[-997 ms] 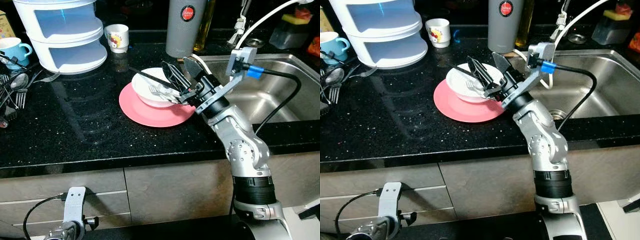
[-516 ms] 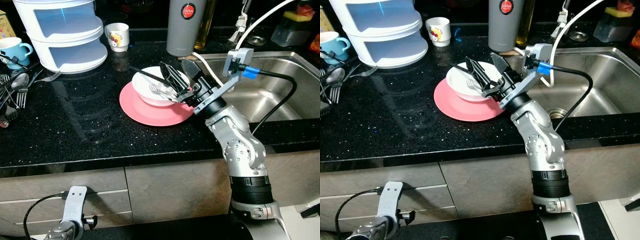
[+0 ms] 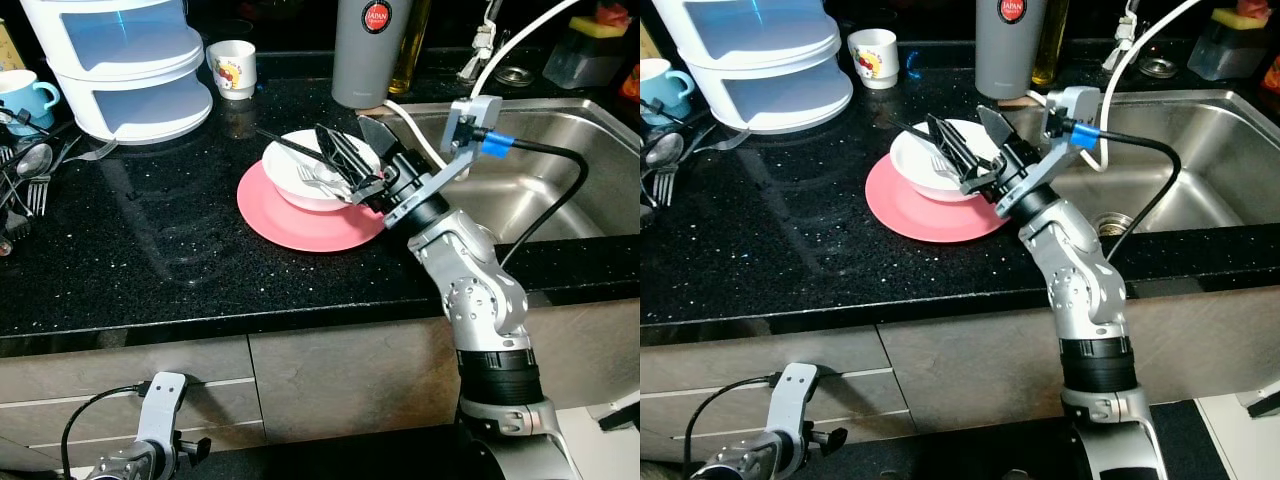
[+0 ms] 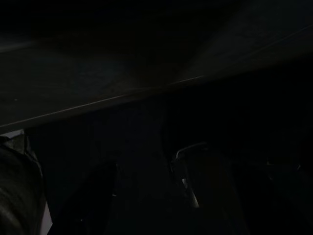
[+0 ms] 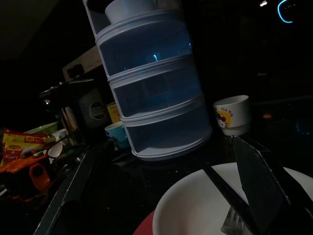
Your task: Kitchen organization
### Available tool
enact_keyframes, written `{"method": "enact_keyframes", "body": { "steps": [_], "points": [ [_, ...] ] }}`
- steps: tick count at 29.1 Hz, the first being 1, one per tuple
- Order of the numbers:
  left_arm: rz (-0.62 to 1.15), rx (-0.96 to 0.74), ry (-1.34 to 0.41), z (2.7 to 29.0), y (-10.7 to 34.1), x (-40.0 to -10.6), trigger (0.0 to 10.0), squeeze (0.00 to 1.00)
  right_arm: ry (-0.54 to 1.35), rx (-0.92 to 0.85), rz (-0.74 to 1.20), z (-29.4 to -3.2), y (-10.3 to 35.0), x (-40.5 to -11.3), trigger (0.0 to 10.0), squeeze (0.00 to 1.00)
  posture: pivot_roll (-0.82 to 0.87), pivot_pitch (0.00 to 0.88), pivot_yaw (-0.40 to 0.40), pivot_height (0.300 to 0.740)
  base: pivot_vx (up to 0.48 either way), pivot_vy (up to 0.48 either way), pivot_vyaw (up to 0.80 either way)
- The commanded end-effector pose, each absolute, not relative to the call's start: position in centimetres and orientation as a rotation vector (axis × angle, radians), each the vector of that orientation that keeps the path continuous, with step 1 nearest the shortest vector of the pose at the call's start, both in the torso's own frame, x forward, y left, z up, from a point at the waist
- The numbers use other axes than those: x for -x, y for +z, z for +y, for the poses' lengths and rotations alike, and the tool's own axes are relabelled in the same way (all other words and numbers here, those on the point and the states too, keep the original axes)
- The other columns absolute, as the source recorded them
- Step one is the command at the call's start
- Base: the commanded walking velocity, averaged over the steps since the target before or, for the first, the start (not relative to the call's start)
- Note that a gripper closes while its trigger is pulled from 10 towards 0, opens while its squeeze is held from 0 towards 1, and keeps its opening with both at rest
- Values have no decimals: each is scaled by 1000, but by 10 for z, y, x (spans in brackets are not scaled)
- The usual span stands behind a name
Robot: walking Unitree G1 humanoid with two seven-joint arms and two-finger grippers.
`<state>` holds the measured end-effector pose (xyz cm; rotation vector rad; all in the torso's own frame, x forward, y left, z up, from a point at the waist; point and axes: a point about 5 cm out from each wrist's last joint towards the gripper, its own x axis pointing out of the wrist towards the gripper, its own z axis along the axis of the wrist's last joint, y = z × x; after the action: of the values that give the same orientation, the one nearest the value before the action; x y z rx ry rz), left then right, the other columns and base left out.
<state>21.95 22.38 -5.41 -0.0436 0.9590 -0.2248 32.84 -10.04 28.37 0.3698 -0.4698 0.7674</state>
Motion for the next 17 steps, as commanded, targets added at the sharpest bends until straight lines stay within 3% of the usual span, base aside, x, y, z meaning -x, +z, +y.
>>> {"method": "enact_keyframes", "body": {
  "steps": [1, 8, 17],
  "points": [
    [953, 32, -233, 226, -53, -221, 10000, 0, 775, -368, -482, -98, 286, -329, 10000, 0, 36, 140, 10, 740, 0, 0, 0],
    [931, -140, -549, 218, -46, -224, 10000, 0, 773, -332, -498, -96, 294, -326, 10000, 0, -26, 170, 58, 740, 0, 0, 0],
    [939, -170, -630, 215, -46, -222, 10000, 0, 740, -329, -490, -104, 288, -325, 10000, 0, -8, 177, 66, 740, 0, 0, 0]
  ]
}}
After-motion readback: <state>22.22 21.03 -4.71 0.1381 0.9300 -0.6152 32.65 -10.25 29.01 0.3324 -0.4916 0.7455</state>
